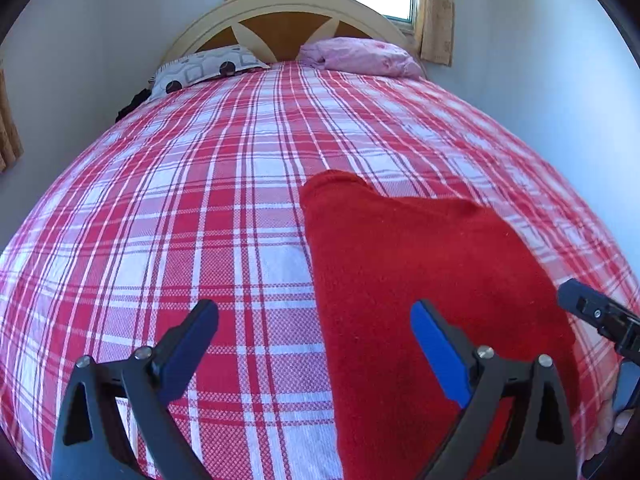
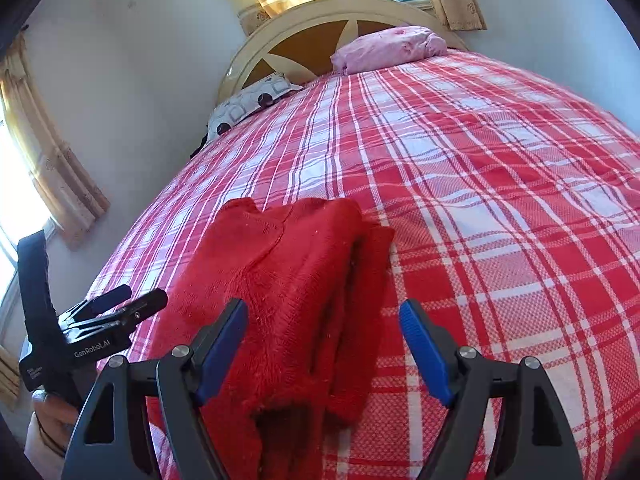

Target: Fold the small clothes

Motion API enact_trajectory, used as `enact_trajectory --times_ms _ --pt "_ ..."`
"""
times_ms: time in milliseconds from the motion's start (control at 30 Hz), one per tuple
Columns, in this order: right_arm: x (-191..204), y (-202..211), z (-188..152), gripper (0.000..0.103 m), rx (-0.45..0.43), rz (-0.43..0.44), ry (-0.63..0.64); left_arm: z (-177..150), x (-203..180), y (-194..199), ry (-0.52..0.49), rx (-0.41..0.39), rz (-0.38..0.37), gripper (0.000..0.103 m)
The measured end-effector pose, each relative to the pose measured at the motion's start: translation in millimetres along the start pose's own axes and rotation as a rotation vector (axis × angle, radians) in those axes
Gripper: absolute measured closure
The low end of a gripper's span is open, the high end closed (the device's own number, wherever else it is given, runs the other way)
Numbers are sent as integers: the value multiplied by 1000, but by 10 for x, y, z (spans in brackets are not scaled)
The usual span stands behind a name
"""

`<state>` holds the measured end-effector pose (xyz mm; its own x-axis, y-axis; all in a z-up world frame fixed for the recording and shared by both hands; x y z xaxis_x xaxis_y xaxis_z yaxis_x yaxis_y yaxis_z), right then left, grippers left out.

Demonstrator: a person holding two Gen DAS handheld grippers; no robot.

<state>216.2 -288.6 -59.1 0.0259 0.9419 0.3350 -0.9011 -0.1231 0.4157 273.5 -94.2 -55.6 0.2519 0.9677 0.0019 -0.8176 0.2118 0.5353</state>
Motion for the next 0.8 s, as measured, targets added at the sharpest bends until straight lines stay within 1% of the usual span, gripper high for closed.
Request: enact_trajectory --times_ms 133,200,267,333,400,433,467,533,667,733,800 --pt "9 -24 116 24 -33 -19 -5 2 -11 -92 -3 22 5 4" --pt "-20 -79 195 24 -57 -59 -9 27 -31 -140 -4 24 10 4" --pt "-52 -136 211 24 -56 -78 -27 53 -67 -193 -9 27 13 4" --pt "-101 -247 150 24 -20 -93 -37 54 -103 -276 -15 45 6 4" --pt "-166 -371 13 24 47 -129 -26 20 -143 -381 -18 78 -14 4" --pt "-220 -430 -80 24 84 -129 -40 0 -145 -409 -14 89 -20 4" --pt "-268 -440 -134 24 93 -108 -71 -25 -147 -439 -5 101 -28 3" --pt "-317 -405 -137 24 76 -85 -102 -66 -132 -468 23 113 -42 1" --pt "-327 -402 -66 24 63 -63 -135 -114 -130 -480 64 115 -61 0" --pt "-318 -476 -49 24 78 -51 -163 -119 -138 -501 78 122 -69 0" --pt "-251 -558 -77 24 92 -16 -171 -142 -146 -537 105 135 -85 0"
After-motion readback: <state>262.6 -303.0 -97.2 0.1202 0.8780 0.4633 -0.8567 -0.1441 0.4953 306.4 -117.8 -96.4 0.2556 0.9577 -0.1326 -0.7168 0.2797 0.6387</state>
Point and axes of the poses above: each gripper's, at about its wrist camera, not at the fingertips, and y roughly against the way its jaws point, x to its left, z to its top, the point moved 3 cm from there along -y, roughly the way its jaws point, and after that the axes turned 14 degrees about -x, right-handed, at the moved point
